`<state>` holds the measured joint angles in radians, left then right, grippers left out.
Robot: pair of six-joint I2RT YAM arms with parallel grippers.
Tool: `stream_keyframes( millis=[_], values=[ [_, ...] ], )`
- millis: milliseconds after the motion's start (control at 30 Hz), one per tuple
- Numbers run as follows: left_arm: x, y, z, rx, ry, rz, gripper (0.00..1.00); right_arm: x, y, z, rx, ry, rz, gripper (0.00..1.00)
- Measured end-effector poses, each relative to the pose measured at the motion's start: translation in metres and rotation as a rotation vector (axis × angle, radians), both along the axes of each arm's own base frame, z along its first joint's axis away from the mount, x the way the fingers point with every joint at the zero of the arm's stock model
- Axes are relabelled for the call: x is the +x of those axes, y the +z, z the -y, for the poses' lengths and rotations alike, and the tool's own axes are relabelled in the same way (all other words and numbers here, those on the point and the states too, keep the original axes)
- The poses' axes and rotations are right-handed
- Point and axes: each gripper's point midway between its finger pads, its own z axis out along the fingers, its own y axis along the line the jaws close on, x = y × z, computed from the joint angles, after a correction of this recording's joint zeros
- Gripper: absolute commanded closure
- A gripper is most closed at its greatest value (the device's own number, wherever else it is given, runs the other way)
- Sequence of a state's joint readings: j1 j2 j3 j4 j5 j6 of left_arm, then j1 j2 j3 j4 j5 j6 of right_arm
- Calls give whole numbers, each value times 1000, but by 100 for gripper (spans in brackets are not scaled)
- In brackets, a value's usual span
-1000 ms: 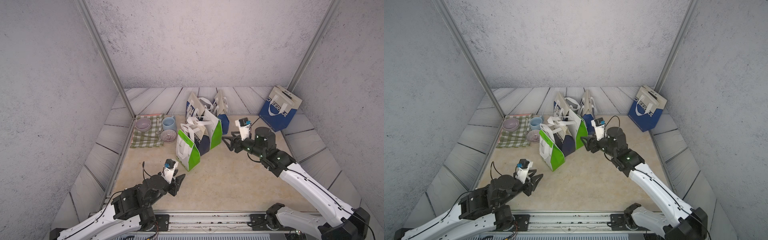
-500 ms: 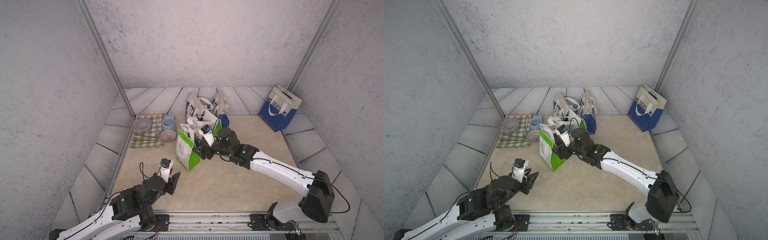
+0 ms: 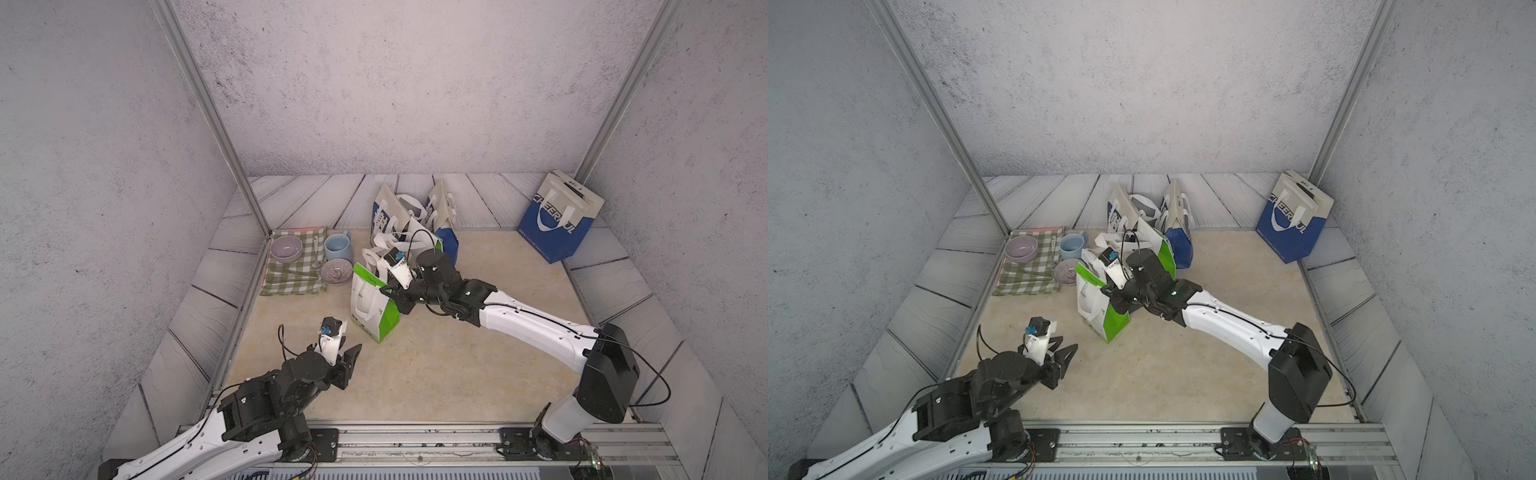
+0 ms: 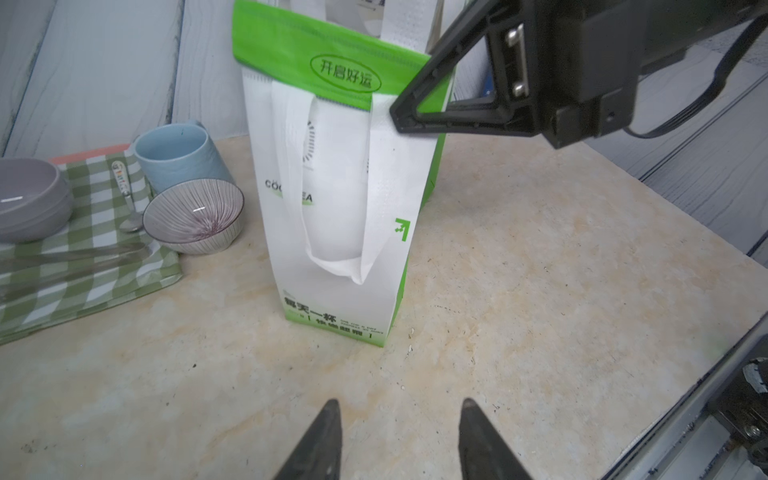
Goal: Open the takeout bag
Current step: Pick up the takeout bag at the center of the board.
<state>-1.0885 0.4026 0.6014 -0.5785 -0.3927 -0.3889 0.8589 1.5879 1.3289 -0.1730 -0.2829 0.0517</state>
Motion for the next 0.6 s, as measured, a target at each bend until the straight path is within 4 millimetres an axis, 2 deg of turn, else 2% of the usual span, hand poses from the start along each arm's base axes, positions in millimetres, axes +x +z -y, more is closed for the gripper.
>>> stream_keyframes(
  millis=[133,267,333,433,600],
  values=[
    [-3,5,7,-35,-43,26,43,-28,3,19,-56,106,32,100],
    [-3,5,16,-51,-77,35,40,-60,5,47,-88,208,26,100],
    [-3,3,21,-51,-91,35,40,-69,5,59,-102,245,21,100],
    [-3,-3,30,-50,-114,26,40,-77,5,72,-115,291,17,100],
    [-6,-15,49,-53,-180,5,40,-81,1,81,-113,338,7,100]
  ],
)
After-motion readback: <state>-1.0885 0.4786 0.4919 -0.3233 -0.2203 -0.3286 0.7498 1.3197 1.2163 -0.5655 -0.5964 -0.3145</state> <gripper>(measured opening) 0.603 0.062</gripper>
